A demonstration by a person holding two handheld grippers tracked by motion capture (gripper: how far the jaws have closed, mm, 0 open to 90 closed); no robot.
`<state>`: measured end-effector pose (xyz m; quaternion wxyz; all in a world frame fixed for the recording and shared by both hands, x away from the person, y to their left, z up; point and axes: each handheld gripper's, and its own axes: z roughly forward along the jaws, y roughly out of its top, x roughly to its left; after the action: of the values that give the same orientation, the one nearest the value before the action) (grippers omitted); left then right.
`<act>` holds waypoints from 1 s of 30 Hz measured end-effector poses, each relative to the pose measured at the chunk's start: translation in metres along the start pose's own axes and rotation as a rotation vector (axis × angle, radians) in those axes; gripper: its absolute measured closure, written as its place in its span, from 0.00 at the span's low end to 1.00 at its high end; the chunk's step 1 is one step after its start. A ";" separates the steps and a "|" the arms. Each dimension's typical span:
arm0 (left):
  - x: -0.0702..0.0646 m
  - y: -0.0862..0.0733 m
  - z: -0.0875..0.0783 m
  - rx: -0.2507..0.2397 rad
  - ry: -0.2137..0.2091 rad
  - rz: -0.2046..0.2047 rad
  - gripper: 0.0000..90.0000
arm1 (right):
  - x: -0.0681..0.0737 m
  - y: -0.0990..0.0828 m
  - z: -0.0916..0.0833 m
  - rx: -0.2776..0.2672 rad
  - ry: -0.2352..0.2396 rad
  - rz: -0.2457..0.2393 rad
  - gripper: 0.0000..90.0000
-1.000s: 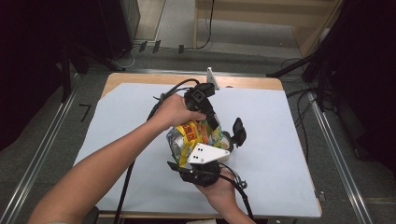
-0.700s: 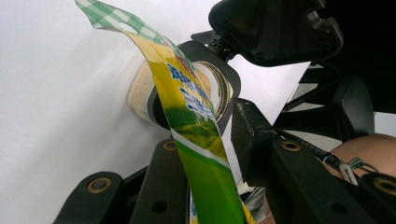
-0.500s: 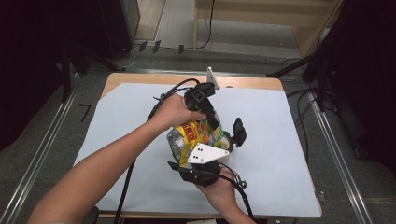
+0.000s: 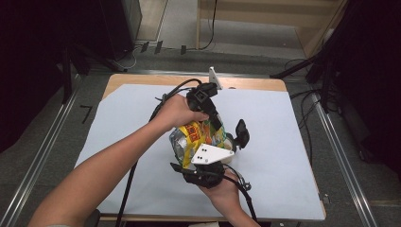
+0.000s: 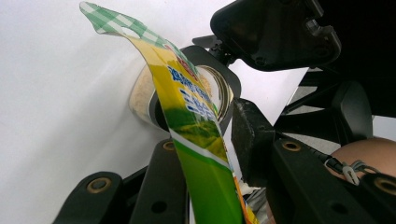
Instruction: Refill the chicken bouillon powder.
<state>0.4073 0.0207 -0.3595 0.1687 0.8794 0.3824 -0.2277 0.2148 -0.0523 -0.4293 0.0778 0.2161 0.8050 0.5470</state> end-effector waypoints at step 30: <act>-0.001 0.001 0.004 -0.001 -0.008 -0.006 0.84 | 0.001 0.002 0.001 0.014 0.003 -0.004 0.78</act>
<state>0.4065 0.0173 -0.3616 0.1702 0.8773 0.3844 -0.2315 0.2144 -0.0509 -0.4280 0.0761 0.2144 0.8092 0.5417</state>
